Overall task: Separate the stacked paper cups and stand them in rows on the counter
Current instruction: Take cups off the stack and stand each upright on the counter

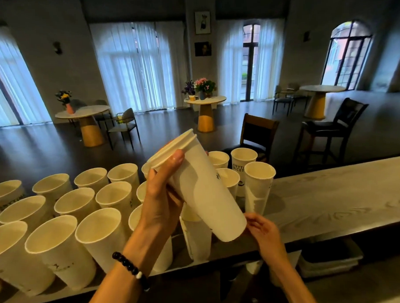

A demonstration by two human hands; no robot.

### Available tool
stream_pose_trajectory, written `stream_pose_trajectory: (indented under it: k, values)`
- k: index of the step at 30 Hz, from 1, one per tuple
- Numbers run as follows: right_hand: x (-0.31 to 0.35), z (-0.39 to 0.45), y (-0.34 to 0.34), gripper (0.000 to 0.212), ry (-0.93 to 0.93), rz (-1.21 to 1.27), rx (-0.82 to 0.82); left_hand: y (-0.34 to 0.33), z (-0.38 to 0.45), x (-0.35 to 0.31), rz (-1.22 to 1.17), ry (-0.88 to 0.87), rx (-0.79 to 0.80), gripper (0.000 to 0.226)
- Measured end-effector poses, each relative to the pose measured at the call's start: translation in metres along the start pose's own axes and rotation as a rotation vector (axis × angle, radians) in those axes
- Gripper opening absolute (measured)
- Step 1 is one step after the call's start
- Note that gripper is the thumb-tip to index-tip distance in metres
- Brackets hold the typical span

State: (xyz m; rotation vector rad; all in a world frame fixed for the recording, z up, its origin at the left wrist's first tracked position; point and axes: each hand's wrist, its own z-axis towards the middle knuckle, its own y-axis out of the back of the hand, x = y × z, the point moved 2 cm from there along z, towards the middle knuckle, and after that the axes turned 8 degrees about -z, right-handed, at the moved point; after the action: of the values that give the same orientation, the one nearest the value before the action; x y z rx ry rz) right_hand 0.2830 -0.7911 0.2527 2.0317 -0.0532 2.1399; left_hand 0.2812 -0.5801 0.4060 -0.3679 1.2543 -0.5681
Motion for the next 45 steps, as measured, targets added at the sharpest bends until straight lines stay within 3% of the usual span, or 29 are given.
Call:
stream_pose_trajectory:
  k: [1,3,5,7,9,13,17,24,26,29,30,35,39,45]
  values:
    - [0.013,-0.006,0.002,0.016,-0.015,0.064,0.034,-0.007,-0.002,0.008,0.008,0.022,0.022,0.093]
    - [0.037,-0.02,0.007,0.044,-0.045,0.239,0.235,-0.023,-0.01,0.026,0.038,0.053,0.075,0.082]
    - [0.051,-0.032,0.008,0.073,-0.068,0.36,0.385,-0.036,-0.018,0.042,0.066,0.063,0.103,0.085]
    - [0.042,-0.034,0.011,0.106,-0.085,0.396,0.411,-0.043,-0.022,0.049,0.052,0.085,0.099,0.095]
    - [0.033,-0.034,0.016,0.117,-0.102,0.374,0.402,-0.045,-0.023,0.051,0.077,0.102,0.1,0.093]
    - [0.018,-0.034,0.025,0.121,-0.163,0.343,0.382,-0.044,-0.025,0.053,0.202,0.081,0.087,0.086]
    - [0.024,-0.031,0.027,0.107,-0.047,0.106,0.341,-0.044,-0.024,0.049,0.275,-0.038,0.074,0.096]
    - [-0.001,-0.013,0.018,0.088,-0.042,0.061,0.056,-0.036,0.009,-0.003,0.127,-0.172,0.071,0.095]
    - [-0.009,-0.005,0.009,0.087,-0.019,0.034,0.054,-0.033,0.014,-0.015,0.084,-0.218,0.03,0.077]
    - [-0.016,0.0,-0.002,0.08,0.009,0.0,0.072,-0.029,0.018,-0.022,0.006,-0.233,0.003,0.031]
    - [-0.019,0.002,-0.005,0.078,0.009,0.0,0.072,-0.026,0.018,-0.023,-0.008,-0.234,-0.007,0.027]
    - [-0.031,0.01,-0.014,0.082,-0.04,0.0,0.05,-0.009,0.022,-0.027,-0.017,-0.241,-0.081,0.051]
    - [-0.031,0.012,-0.014,0.079,-0.008,-0.024,0.052,-0.007,0.026,-0.027,-0.03,-0.249,-0.115,0.048]
    - [-0.037,0.01,-0.005,0.082,0.0,-0.047,0.079,-0.015,0.026,-0.017,-0.053,-0.222,-0.045,0.025]
